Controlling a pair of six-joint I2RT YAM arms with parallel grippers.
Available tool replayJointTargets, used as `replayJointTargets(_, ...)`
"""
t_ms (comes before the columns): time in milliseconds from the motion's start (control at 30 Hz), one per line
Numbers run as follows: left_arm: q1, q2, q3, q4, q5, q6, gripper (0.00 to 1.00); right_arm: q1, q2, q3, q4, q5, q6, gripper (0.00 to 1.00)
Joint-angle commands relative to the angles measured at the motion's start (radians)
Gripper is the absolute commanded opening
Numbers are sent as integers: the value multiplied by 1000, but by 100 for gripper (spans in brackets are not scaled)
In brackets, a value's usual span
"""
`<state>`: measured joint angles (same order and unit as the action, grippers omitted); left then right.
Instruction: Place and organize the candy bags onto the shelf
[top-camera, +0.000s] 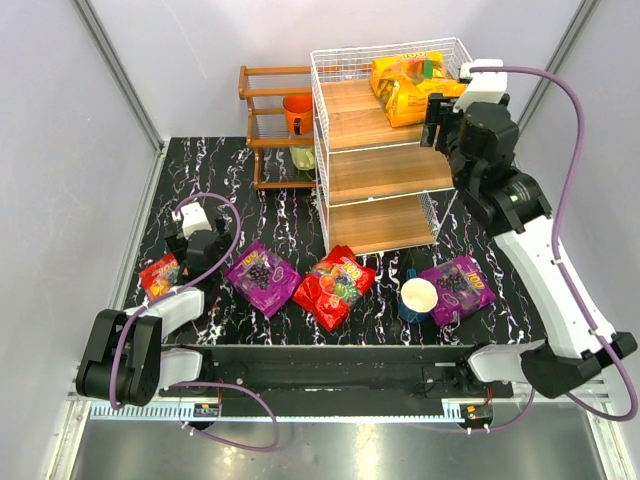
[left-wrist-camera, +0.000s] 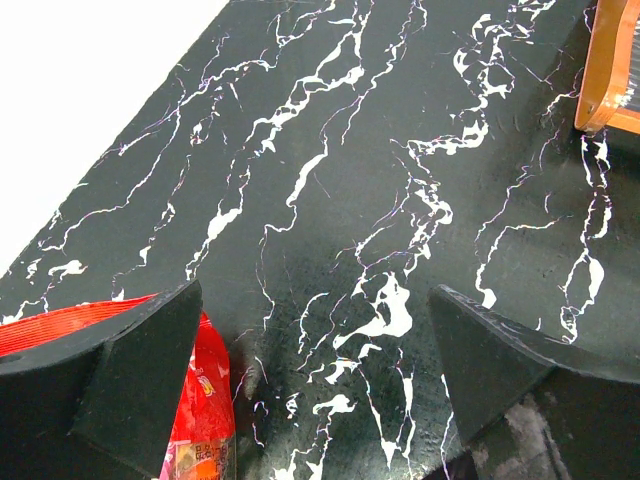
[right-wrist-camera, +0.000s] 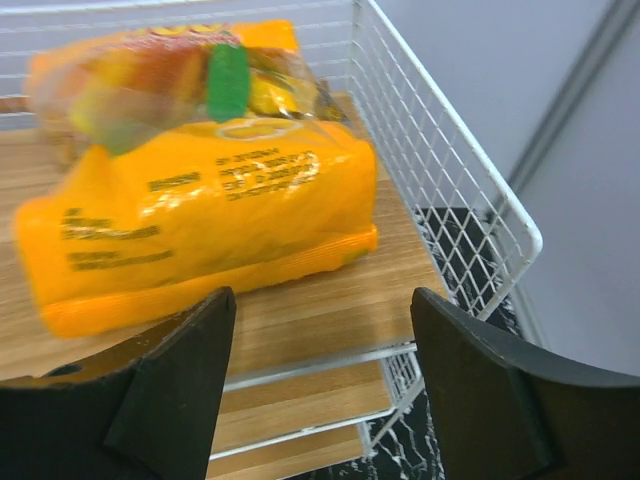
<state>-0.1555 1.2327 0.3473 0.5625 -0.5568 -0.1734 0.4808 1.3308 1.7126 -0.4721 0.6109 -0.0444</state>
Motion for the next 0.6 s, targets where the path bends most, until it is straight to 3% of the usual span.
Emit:
replayJointTargets(0, -3, 7, 39, 25, 1, 6, 99, -2, -113, 47, 15, -241, 37, 76)
replayJointTargets(100, -3, 8, 41, 22, 1, 8, 99, -1, -133, 128, -69, -361, 32, 69)
replayJointTargets(200, -1, 10, 41, 22, 3, 9, 99, -1, -157, 140, -36, -355, 17, 69)
replayJointTargets(267, -3, 7, 41, 20, 11, 12, 99, -1, -125, 194, -28, -312, 14, 61)
replayJointTargets(433, -3, 8, 41, 17, 9, 14, 99, -1, 135, 485, -207, -367, -35, 50)
replayJointTargets(533, -3, 7, 42, 17, 6, 8, 99, -13, 252, 655, -226, -385, -51, 43)
replayJointTargets(567, -3, 7, 42, 17, 6, 8, 99, -34, 284, 756, -238, -402, -48, 35)
